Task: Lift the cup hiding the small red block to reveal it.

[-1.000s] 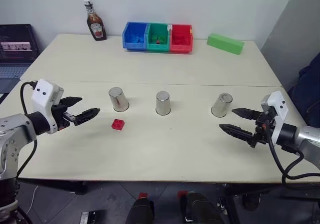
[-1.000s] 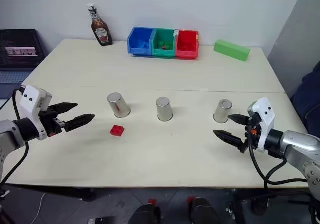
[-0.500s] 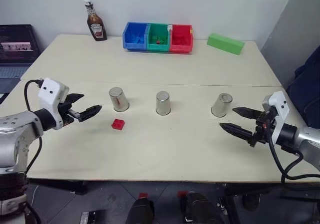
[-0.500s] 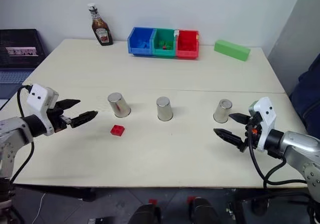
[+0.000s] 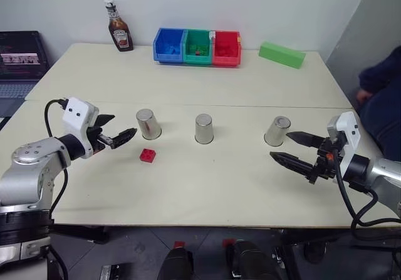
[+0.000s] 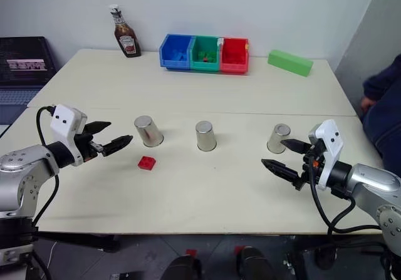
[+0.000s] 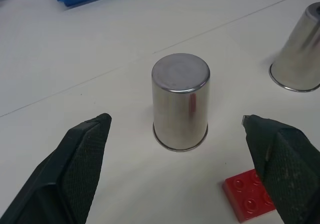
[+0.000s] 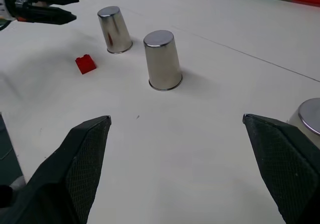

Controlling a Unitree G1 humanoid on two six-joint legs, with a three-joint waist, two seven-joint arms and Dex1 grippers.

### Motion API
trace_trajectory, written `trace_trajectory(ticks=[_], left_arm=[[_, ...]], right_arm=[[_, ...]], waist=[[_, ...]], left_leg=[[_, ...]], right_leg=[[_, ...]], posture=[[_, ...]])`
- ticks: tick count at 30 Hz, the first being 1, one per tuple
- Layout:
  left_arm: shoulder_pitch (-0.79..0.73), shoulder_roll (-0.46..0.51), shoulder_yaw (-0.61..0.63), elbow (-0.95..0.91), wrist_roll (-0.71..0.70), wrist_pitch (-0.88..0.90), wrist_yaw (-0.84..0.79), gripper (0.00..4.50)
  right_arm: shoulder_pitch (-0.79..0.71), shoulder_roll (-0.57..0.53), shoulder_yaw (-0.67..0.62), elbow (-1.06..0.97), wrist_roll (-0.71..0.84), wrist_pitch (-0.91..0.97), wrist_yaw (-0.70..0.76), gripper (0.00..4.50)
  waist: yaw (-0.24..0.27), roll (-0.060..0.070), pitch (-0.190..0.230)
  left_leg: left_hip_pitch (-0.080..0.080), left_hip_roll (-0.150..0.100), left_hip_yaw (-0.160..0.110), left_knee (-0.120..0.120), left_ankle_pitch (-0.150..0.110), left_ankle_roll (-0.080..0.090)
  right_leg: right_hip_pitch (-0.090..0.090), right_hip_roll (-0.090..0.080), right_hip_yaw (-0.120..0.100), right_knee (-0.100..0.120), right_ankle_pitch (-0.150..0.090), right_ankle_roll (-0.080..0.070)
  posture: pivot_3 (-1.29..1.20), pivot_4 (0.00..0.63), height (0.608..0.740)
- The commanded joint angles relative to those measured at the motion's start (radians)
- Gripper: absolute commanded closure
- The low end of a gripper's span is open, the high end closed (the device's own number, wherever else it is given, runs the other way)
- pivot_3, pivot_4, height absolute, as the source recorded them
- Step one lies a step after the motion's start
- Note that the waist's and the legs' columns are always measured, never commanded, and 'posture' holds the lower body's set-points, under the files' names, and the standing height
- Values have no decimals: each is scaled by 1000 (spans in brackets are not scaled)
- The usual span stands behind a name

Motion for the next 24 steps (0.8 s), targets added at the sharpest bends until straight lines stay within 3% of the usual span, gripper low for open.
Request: trace_trajectory(ticks=[1,11,18,24], left_arm=[[-17,9,13,-22,0,-13,4,15],[135,74,104,-151,-74,99,-39,15],[401,77,228,-305,-125,199,-55,15],[439,92,291,-309,-135,207,-51,15]], right_arm=[[-9,-10,-24,-29,19,-17,-5,0],[35,-22,-40,-35,24,-21,14,0],[94,-49,-81,-25,25,-18,48,0],[97,-44,-77,-21,25,-22,44,0]], waist=[[0,0,0],[-1,0,0],[-2,0,0],[4,0,-1]], left_leg=[[0,0,0,0,0,0],[0,1,0,0,0,0],[2,1,1,-1,0,0],[4,1,0,0,0,0]], right_leg=[[0,0,0,0,0,0],[0,0,0,0,0,0],[0,-1,1,0,0,0],[3,0,-1,1,0,0]], posture=[[0,150,740],[0,150,740],[0,150,740],[0,150,740]])
